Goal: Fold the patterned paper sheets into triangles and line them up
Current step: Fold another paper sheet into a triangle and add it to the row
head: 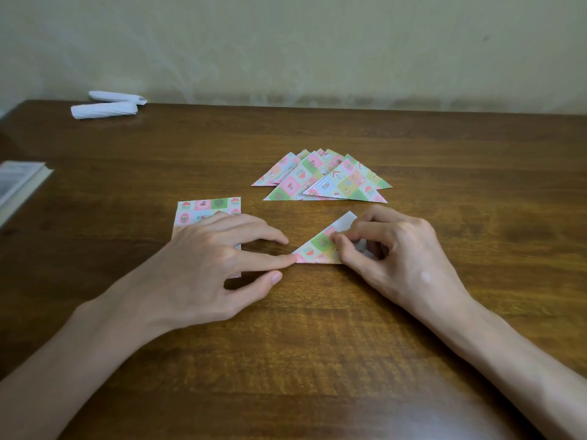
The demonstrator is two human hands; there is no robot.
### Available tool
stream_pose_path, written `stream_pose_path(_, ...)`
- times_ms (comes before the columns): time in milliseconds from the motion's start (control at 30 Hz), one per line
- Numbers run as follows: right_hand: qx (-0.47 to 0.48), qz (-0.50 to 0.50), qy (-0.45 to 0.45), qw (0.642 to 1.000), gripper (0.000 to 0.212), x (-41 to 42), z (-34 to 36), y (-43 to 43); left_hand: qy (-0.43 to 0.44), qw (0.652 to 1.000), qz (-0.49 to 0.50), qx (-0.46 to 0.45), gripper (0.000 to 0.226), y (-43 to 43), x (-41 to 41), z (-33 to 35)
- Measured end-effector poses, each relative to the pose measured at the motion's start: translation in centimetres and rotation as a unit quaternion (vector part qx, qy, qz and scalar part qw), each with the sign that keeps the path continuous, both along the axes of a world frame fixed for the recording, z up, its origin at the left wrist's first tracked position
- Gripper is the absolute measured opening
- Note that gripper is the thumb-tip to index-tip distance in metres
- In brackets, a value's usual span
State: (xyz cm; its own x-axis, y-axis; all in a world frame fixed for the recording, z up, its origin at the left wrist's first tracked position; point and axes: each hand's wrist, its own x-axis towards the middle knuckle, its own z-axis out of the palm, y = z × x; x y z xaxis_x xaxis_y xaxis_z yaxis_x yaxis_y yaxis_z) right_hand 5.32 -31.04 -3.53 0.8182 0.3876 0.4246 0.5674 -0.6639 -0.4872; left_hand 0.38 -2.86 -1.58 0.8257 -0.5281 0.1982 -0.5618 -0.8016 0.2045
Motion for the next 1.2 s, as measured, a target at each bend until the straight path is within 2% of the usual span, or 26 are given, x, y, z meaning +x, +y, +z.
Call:
stream_pose_path(433,-0.003,-0.004,0.001,1.000,0.025,0.0,0.0,0.1,-0.003,0.999,0.021,-0.031,0.038,0.1,0.0,-0.5)
stream_pose_path(600,-0.002,-0.010,0.006,1.000,0.026,-0.1,0.0,0.3,-0.010,0.999,-0.024,-0.024,0.029,0.0,-0.1,0.5)
stream_pose_path(833,-0.016,-0.017,0.017,1.000,0.029,-0.3,0.6,0.7,-0.019,0.999,-0.035,-0.019,0.028,-0.2,-0.1,0.9)
stream_pose_path(1000,-0.075,-0.034,0.037,0.996,0.047,-0.3,0.9,1.6,-0.031,0.999,-0.035,-0.026,0.028,-0.7,0.0,1.1)
stream_pose_path(1200,-0.108,-0.057,0.055,0.991,0.054,-0.6,1.1,2.1,-0.018,0.993,0.021,-0.118,0.030,-1.8,1.0,0.2)
